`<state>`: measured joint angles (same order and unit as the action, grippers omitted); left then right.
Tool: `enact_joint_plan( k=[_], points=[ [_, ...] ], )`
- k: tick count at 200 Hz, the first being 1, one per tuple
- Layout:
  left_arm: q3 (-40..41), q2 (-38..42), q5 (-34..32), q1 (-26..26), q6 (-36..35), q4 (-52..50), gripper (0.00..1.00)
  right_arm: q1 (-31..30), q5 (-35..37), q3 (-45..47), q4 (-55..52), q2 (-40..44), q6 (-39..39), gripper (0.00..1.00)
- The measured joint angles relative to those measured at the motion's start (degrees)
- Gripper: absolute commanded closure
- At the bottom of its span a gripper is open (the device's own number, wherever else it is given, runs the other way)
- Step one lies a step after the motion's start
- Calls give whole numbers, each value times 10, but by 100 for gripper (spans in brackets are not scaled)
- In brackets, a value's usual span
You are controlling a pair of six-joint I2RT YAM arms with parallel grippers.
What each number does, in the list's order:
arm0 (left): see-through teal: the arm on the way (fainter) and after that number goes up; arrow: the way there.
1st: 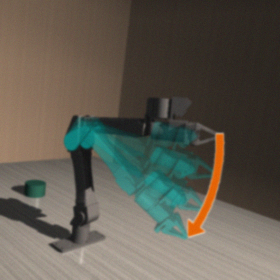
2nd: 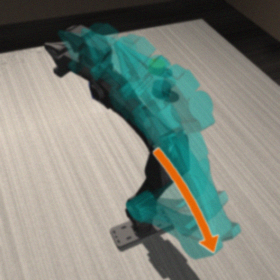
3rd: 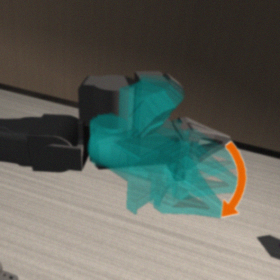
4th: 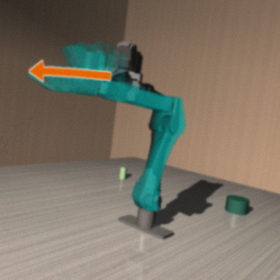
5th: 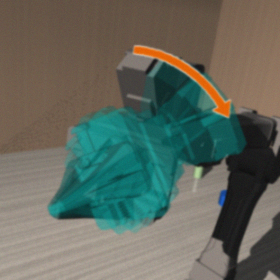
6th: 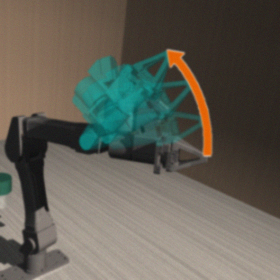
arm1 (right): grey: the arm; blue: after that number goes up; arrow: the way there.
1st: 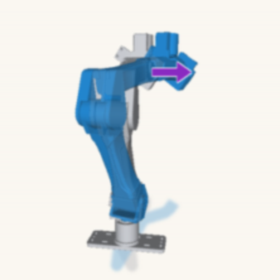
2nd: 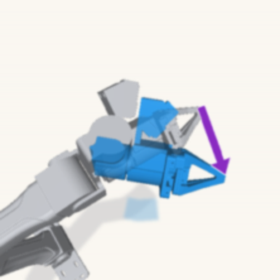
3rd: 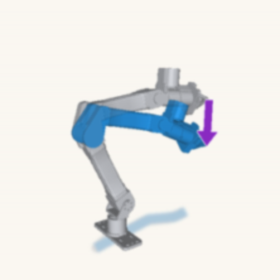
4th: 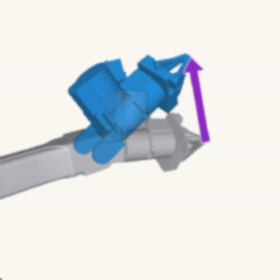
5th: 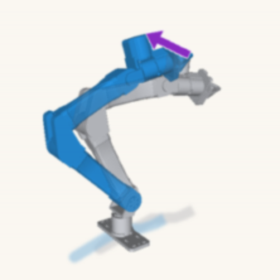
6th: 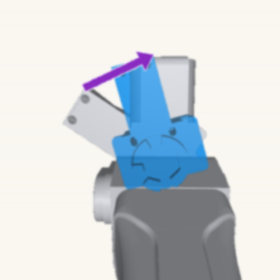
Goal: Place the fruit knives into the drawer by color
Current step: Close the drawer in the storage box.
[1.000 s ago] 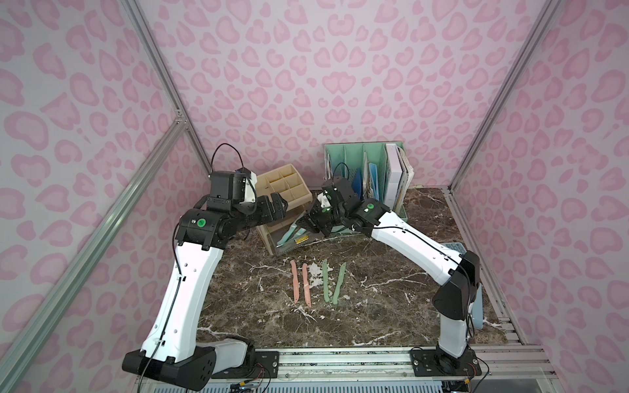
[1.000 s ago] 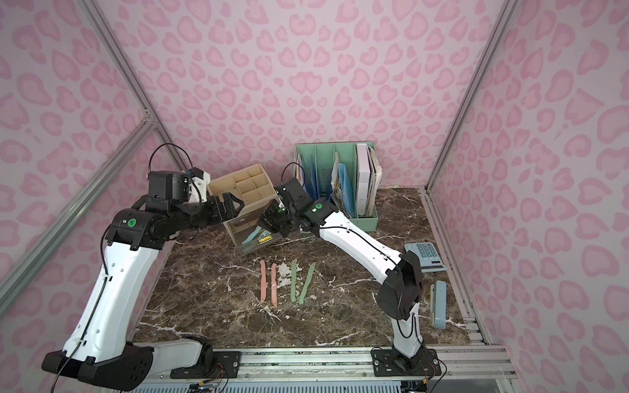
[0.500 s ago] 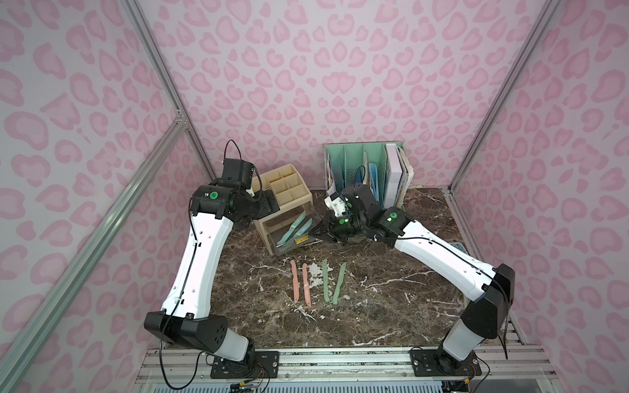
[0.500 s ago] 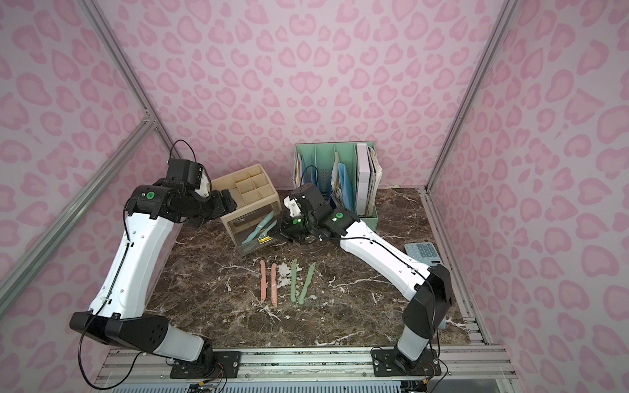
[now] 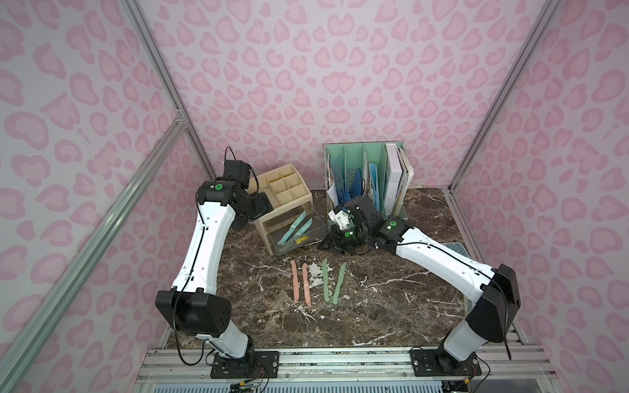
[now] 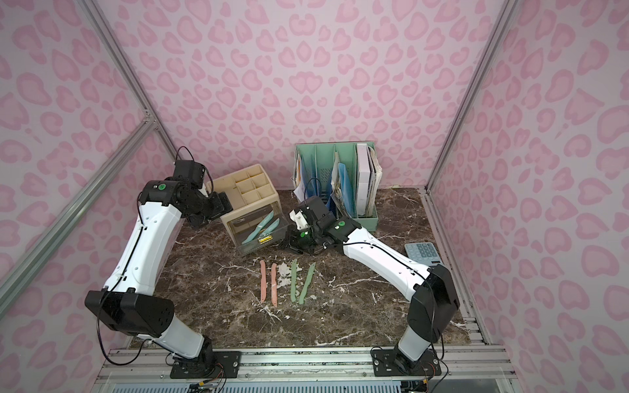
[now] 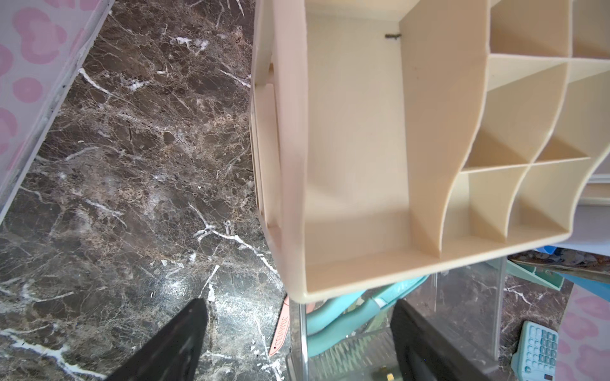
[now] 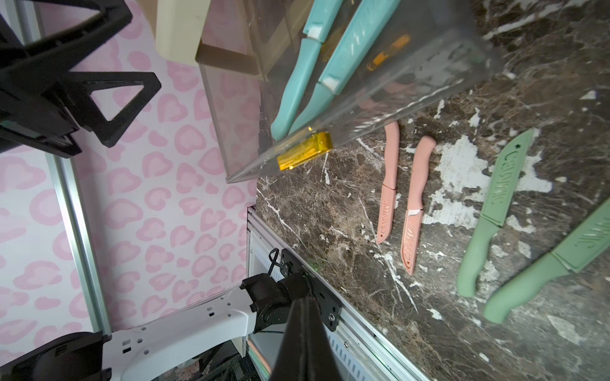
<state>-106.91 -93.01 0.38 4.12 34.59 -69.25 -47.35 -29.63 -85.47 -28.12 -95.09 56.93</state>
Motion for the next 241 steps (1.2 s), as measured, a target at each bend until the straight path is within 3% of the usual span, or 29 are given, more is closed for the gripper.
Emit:
enact_joint_plan(
  k=[72,241],
  points=[
    [9,-15,5,-5,-1,8,11,3,3,-3,14,-45,-18,100],
    [26,-32,9,-16,-5,31,11,5,-1,-136,7,-166,-50,100]
  ],
)
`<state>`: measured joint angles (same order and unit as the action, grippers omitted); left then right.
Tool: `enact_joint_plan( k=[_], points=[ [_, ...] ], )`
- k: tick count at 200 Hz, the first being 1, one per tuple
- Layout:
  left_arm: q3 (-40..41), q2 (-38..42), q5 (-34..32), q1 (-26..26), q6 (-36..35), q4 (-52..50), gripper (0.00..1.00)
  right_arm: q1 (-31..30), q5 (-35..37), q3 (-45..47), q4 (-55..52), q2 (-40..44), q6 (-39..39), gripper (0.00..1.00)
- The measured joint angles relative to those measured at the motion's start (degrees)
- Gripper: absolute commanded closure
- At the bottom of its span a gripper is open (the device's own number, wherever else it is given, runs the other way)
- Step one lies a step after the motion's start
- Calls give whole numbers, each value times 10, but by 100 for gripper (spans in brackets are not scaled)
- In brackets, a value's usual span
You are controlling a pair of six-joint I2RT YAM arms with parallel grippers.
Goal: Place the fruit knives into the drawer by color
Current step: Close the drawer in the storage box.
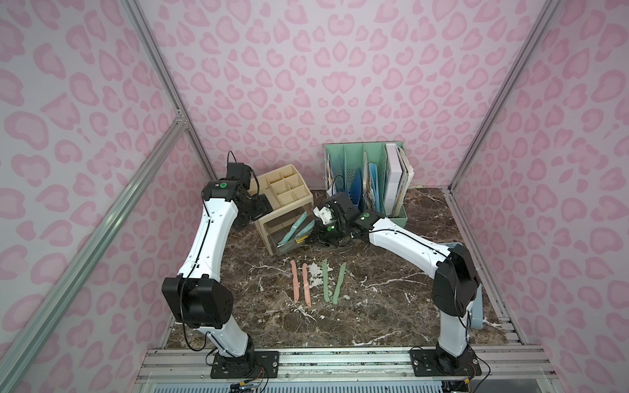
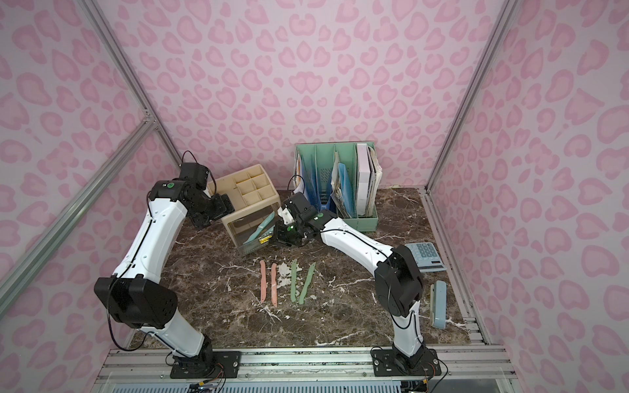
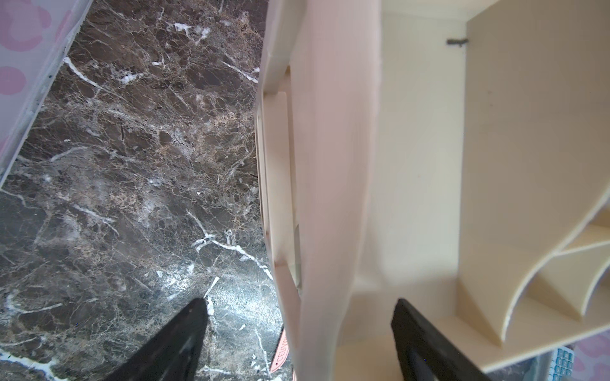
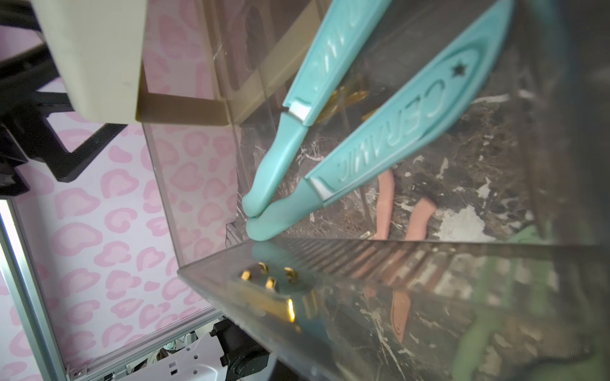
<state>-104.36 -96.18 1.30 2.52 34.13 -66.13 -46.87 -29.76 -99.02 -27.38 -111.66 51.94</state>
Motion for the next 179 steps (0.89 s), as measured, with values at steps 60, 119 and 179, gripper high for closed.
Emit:
enact_joint_plan(
  k=[60,119,179],
  points=[
    [-9,-10,4,-5,-5,1,11,0,-5,-87,-16,-51,-15,100],
    [-15,-21,17,-14,-11,1,11,-1,-9,-191,-44,-116,-27,100],
    [-17,-26,25,-18,-12,1,11,-1,-9,-270,-64,-167,-27,100]
  ],
)
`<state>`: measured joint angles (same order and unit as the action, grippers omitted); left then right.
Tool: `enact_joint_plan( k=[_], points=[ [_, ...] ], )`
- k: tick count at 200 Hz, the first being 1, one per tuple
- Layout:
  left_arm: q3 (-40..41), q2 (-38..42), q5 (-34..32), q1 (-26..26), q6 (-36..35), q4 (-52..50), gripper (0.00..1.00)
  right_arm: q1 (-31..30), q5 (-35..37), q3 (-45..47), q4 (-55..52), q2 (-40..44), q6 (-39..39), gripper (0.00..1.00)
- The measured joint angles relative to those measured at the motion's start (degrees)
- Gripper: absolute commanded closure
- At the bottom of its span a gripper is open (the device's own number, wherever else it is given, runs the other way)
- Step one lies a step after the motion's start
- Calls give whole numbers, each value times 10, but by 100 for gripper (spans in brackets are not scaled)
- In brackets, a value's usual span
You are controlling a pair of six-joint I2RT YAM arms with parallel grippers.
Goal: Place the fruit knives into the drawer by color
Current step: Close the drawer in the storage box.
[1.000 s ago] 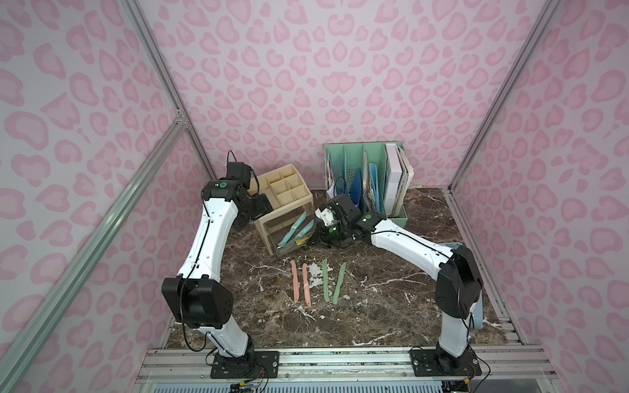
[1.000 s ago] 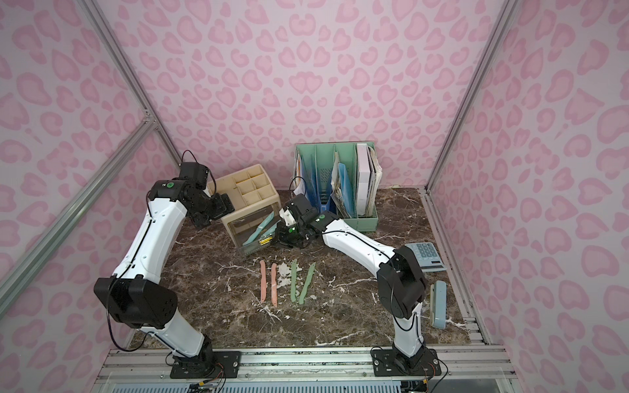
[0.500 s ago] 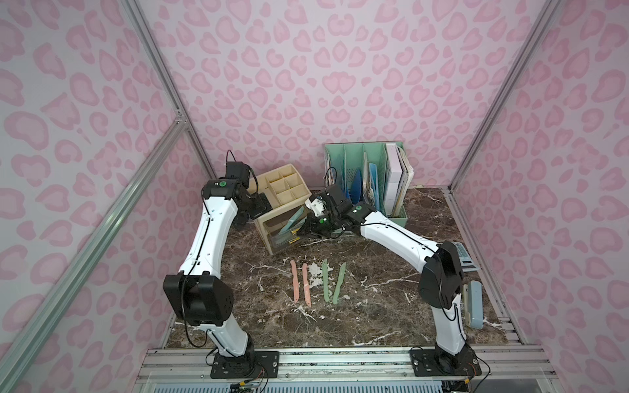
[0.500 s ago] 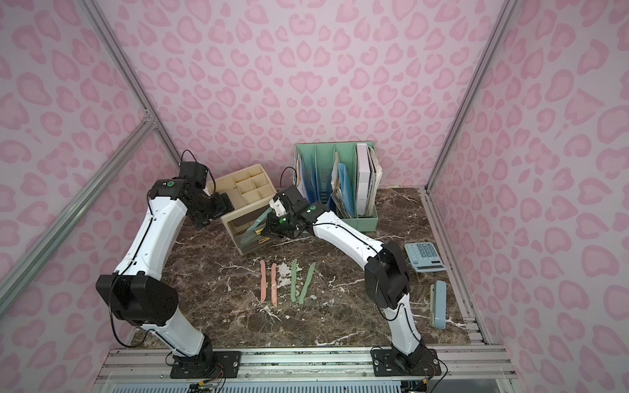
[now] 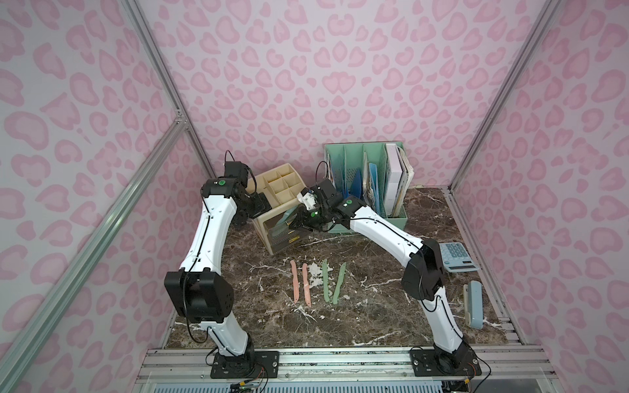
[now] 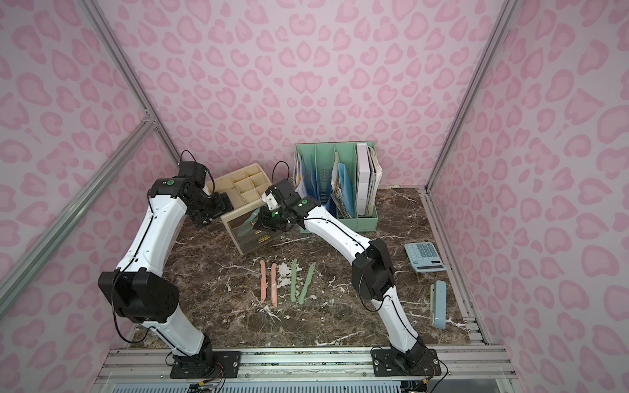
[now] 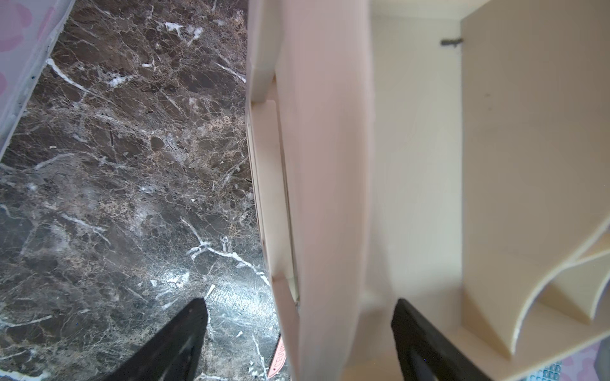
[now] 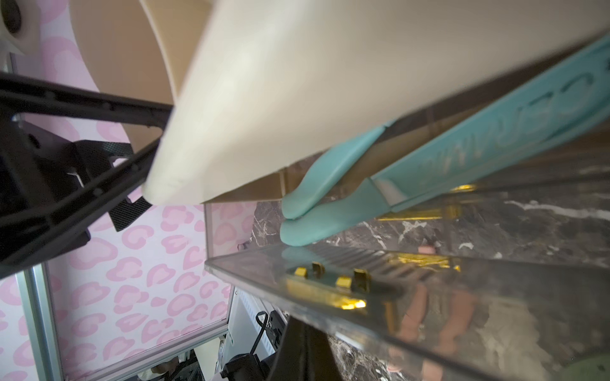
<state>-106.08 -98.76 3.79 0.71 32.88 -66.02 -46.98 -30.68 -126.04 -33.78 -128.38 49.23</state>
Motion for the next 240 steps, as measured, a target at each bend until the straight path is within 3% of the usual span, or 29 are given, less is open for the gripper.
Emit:
enact_joint_plan(
  k=[54,240],
  points=[
    [0,-4,7,-3,0,2,12,-1,0,-63,-3,-39,-6,100],
    [-1,-15,42,-12,2,7,12,0,-4,-113,27,-81,2,100]
  ],
)
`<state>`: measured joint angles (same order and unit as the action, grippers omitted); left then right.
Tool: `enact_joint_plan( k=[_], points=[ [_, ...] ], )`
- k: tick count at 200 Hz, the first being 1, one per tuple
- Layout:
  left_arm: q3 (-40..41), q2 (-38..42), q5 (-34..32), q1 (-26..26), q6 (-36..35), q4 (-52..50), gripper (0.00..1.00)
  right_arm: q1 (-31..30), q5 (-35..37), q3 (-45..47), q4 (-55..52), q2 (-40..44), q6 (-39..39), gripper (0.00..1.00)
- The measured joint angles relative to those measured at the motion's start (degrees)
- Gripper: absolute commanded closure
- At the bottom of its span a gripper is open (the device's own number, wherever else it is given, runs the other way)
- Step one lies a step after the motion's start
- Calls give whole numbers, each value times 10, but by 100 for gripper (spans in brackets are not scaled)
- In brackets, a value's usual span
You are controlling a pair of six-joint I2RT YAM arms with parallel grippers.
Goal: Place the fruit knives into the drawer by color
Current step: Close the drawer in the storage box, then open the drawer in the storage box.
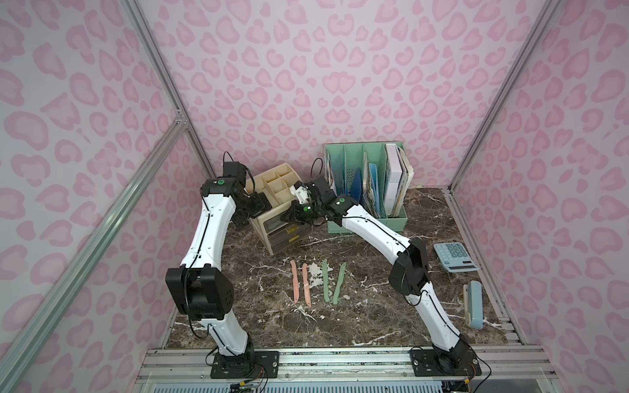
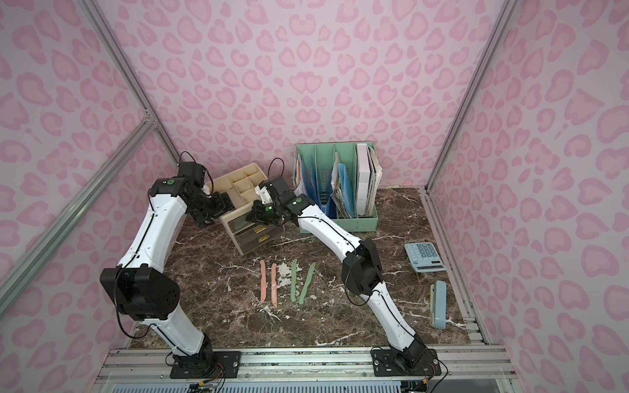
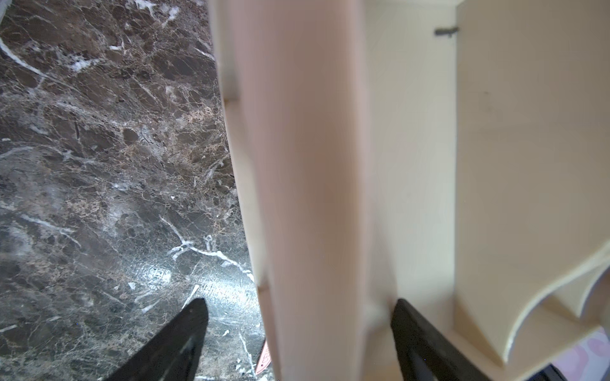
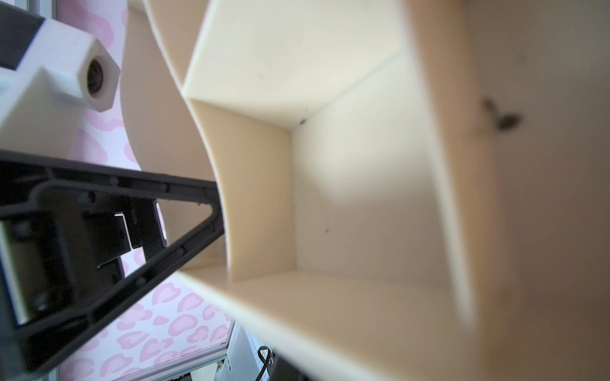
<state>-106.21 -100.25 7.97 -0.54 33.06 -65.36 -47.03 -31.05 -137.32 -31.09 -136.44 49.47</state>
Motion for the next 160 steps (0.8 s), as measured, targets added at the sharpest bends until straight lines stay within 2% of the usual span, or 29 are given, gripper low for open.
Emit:
enact_joint_plan(
  k=[28,74,122,160],
  points=[
    [-8,0,-4,-2,0,-6,12,-1,4,16,-28,31,-5,100],
    [-24,17,0,-2,0,-14,12,0,12,126,-35,130,-17,66],
    [-17,56,7,7,2,-13,11,2,29,242,-34,212,-28,47],
    [4,100,4,49,-8,-12,10,2,49,301,-34,260,-37,34]
  ],
)
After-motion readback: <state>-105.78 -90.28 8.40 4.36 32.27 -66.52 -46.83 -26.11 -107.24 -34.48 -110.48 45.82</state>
